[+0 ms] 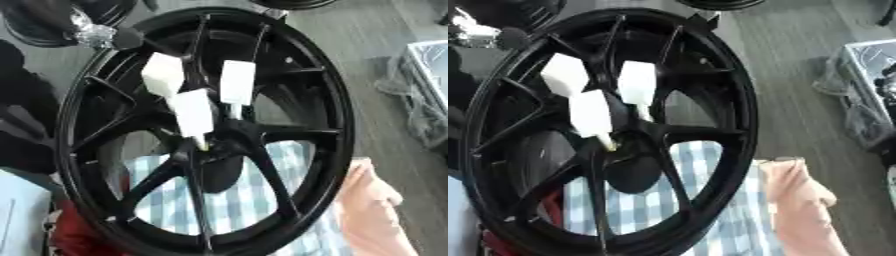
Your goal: Pull the pin out of the wheel hub.
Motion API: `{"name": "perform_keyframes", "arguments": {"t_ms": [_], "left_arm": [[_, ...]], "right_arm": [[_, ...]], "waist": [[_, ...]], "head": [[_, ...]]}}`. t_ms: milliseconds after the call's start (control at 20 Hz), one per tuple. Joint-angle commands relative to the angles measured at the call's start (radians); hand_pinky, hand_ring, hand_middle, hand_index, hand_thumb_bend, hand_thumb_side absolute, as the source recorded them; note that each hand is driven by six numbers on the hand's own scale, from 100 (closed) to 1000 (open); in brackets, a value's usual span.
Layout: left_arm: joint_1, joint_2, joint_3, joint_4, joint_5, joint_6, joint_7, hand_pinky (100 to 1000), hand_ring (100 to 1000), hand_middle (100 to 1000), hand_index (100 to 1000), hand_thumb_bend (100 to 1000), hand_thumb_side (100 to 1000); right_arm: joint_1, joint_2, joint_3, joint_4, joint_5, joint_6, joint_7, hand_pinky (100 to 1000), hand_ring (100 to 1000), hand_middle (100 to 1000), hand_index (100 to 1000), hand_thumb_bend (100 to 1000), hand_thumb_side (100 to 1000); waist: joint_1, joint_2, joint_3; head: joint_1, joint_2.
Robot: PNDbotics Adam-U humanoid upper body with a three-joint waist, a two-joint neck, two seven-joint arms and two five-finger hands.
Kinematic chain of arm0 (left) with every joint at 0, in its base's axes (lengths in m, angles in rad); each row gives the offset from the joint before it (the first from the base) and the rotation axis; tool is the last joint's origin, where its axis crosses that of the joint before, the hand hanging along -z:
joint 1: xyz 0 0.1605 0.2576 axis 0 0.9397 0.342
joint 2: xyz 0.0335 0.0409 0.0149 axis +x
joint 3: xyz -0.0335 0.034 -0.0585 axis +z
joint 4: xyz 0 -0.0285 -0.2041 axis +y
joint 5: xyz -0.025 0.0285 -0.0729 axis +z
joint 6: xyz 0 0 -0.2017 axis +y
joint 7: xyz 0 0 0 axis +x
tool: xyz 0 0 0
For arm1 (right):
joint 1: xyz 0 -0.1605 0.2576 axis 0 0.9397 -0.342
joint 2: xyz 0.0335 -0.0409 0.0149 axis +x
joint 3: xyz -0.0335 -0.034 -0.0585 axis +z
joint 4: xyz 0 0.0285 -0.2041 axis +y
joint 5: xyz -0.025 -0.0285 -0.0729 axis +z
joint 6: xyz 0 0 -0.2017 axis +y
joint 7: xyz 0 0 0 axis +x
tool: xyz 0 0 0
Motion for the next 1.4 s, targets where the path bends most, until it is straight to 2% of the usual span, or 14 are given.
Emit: {"name": "perform_keyframes", "arguments": {"t_ms": [50, 100, 200, 350, 550, 750, 1050, 1150, 1250, 1400], "left_arm": [[-0.025, 0.005, 0.000, 0.023, -0.015, -0.358, -0.335, 957, 897, 780, 848, 399, 1000], [-0.024, 0.002, -0.008, 0.025, -0.017, -0.359, -0.335, 964, 901, 789, 859, 406, 980], [-0.020, -0.001, -0.029, 0.024, -0.015, -0.359, -0.335, 965, 900, 787, 862, 363, 1000], [-0.017, -0.003, -0.053, 0.019, 0.001, -0.360, -0.335, 968, 900, 789, 865, 344, 1000], [-0.014, -0.002, -0.067, 0.018, 0.011, -0.360, -0.335, 975, 903, 792, 864, 369, 1000], [-0.004, 0.008, -0.075, 0.007, 0.033, -0.360, -0.335, 980, 901, 797, 871, 297, 973], [0.007, 0.020, -0.117, -0.027, 0.050, -0.360, -0.335, 991, 911, 815, 883, 354, 960], [0.006, 0.021, -0.118, -0.036, 0.041, -0.360, -0.335, 994, 913, 818, 885, 394, 919], [0.004, 0.022, -0.112, -0.041, 0.031, -0.360, -0.335, 991, 911, 814, 882, 416, 837], [0.004, 0.021, -0.105, -0.039, 0.021, -0.360, -0.335, 985, 907, 807, 878, 413, 802]], "right_arm": [[-0.003, -0.029, -0.003, -0.007, 0.001, -0.001, 0.004, 706, 654, 614, 847, 100, 528], [-0.003, -0.030, -0.003, -0.007, 0.002, 0.000, 0.004, 706, 654, 613, 847, 100, 528], [-0.004, -0.030, -0.003, -0.006, 0.001, 0.000, 0.004, 706, 654, 613, 847, 100, 528], [-0.005, -0.032, -0.001, -0.005, -0.001, -0.001, 0.006, 706, 653, 613, 847, 100, 528], [-0.006, -0.033, 0.001, -0.002, -0.002, 0.000, 0.009, 706, 653, 613, 847, 100, 528], [-0.006, -0.035, 0.003, 0.000, -0.002, -0.001, 0.010, 706, 653, 612, 846, 100, 528], [-0.006, -0.036, 0.007, 0.002, -0.001, -0.002, 0.013, 706, 649, 610, 845, 100, 528], [-0.006, -0.036, 0.008, 0.003, -0.001, -0.001, 0.014, 706, 648, 609, 844, 100, 528], [-0.006, -0.036, 0.008, 0.003, -0.001, -0.001, 0.014, 705, 646, 607, 844, 100, 529], [-0.006, -0.036, 0.009, 0.002, -0.002, -0.001, 0.015, 705, 645, 606, 844, 100, 529]], "waist": [[-0.006, -0.026, -0.002], [-0.006, -0.026, -0.002], [-0.005, -0.026, -0.004], [-0.004, -0.025, -0.006], [-0.003, -0.025, -0.008], [-0.001, -0.025, -0.009], [-0.001, -0.024, -0.010], [-0.001, -0.023, -0.011], [-0.001, -0.023, -0.011], [0.000, -0.024, -0.012]], "head": [[0.004, 0.003], [0.005, 0.004], [0.007, 0.006], [0.010, 0.007], [0.012, 0.010], [0.011, 0.015], [0.010, 0.012], [0.009, 0.010], [0.010, 0.008], [0.010, 0.007]]}}
